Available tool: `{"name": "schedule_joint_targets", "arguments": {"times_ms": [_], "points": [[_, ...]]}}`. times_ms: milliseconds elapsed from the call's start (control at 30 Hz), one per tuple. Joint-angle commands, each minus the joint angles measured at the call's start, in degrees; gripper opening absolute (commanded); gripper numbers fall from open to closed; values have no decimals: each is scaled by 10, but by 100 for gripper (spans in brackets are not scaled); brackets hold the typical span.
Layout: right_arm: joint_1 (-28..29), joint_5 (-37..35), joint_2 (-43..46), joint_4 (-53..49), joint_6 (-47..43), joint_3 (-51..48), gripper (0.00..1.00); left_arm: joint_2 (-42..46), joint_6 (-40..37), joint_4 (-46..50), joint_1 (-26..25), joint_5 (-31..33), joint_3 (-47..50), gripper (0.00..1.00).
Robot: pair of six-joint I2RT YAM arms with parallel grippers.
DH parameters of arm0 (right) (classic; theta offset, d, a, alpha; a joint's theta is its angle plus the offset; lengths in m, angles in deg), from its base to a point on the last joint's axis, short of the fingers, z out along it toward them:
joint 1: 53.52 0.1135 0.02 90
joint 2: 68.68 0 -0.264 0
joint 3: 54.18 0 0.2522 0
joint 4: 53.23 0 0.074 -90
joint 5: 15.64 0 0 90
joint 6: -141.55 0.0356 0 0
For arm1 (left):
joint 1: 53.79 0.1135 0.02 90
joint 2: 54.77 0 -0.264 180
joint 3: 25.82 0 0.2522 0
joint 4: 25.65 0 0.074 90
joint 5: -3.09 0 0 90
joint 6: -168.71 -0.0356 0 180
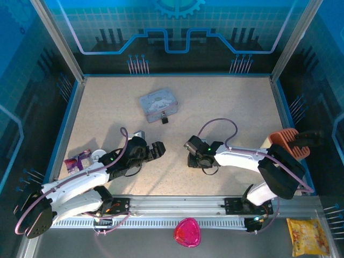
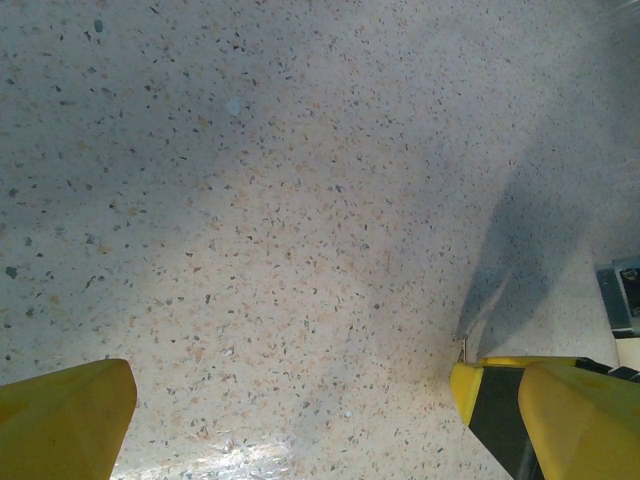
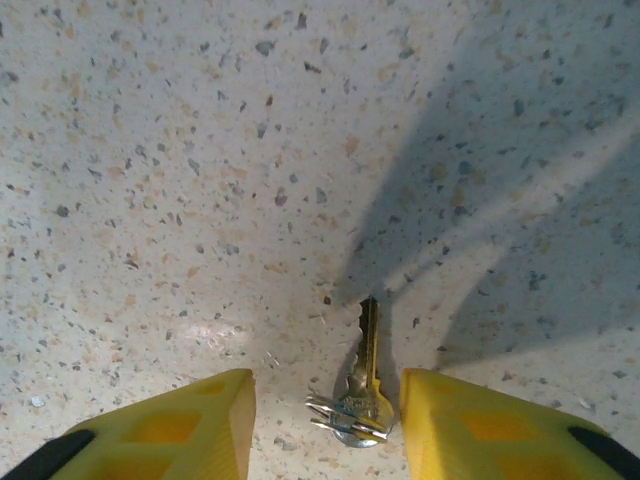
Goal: Unlock a padlock with a key
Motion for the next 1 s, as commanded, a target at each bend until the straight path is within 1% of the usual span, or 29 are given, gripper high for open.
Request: {"name": "schedule_joint_targets", "arguments": {"times_ms": [0,100,267,400,567,667,833,967], "points": [[15,-15,-15,-20,2,18,41,6,2,1,-3,12,9,99],[22,-18,-29,-29,1,26,39,7,3,0,-3,12,9,99],[33,-29,-40,-39,0,33,29,7,3,1,-2,12,8,99],[39,-39,-34,-43,-4,34,22,7,2,1,-2,14,8,99],[44,-47,-15,-44,-10,33,15,8,5,3,-2,17,10,99],[44,-52,0,-43,-17,30,11,6,6,5,-2,18,9,99],[45,-67,48,-24,-58,17,4,4,14,13,3,16,3,99],[46,-61,102,28,-112,-6,0,-5,27,14,9,-3,-7,99]]}}
